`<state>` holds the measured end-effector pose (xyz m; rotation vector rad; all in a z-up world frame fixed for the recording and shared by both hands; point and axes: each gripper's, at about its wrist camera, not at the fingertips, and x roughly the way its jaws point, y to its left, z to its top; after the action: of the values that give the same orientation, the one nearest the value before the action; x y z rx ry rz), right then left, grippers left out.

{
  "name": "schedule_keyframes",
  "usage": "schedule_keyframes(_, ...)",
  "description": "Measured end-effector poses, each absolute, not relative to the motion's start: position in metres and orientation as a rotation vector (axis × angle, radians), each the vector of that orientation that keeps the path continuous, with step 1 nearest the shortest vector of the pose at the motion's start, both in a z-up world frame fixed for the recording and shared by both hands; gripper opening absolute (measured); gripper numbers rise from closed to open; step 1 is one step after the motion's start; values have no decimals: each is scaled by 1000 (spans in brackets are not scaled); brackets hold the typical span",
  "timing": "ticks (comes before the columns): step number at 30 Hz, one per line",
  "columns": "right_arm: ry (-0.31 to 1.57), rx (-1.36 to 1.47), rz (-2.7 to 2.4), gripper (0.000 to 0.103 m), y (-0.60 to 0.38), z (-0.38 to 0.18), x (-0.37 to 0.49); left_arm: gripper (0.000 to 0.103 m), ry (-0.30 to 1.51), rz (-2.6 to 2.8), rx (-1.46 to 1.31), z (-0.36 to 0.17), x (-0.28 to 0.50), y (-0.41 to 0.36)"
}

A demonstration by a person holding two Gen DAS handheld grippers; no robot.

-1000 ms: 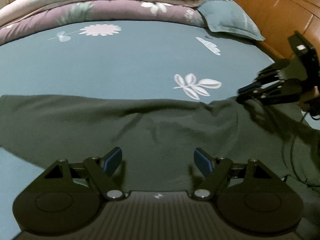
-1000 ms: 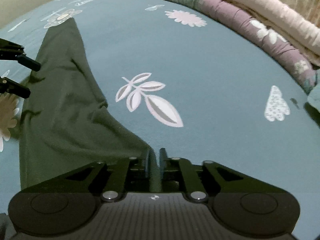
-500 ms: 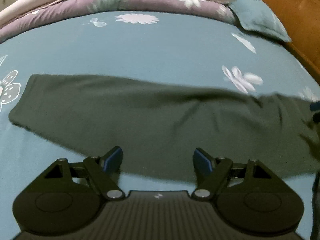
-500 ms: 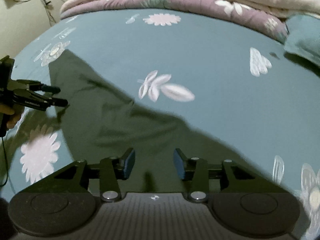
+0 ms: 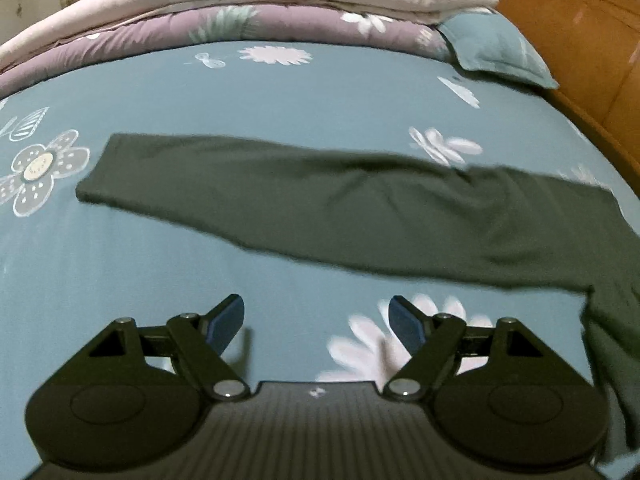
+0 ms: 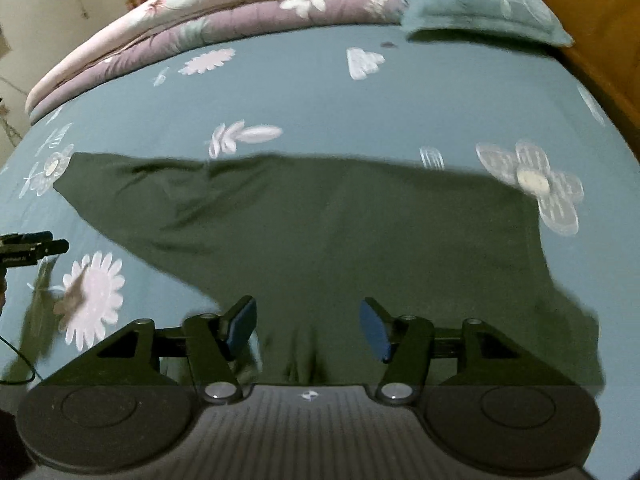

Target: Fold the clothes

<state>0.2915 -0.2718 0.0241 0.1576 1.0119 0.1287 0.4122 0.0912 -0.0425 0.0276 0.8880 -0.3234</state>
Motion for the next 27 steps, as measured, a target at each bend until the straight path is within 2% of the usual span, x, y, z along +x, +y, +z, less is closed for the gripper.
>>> schedule_keyframes(11, 1005, 350, 29, 66, -278, 5, 209, 80, 917, -495, 99, -43, 360, 60)
schedule_keyframes(19, 999, 350, -1, 67, -249, 7, 186, 81, 934, -639, 173, -40, 348, 37)
schedule_keyframes(27, 979, 349, -68, 70, -263, 21, 160, 81, 936, -776, 210, -28, 340, -3)
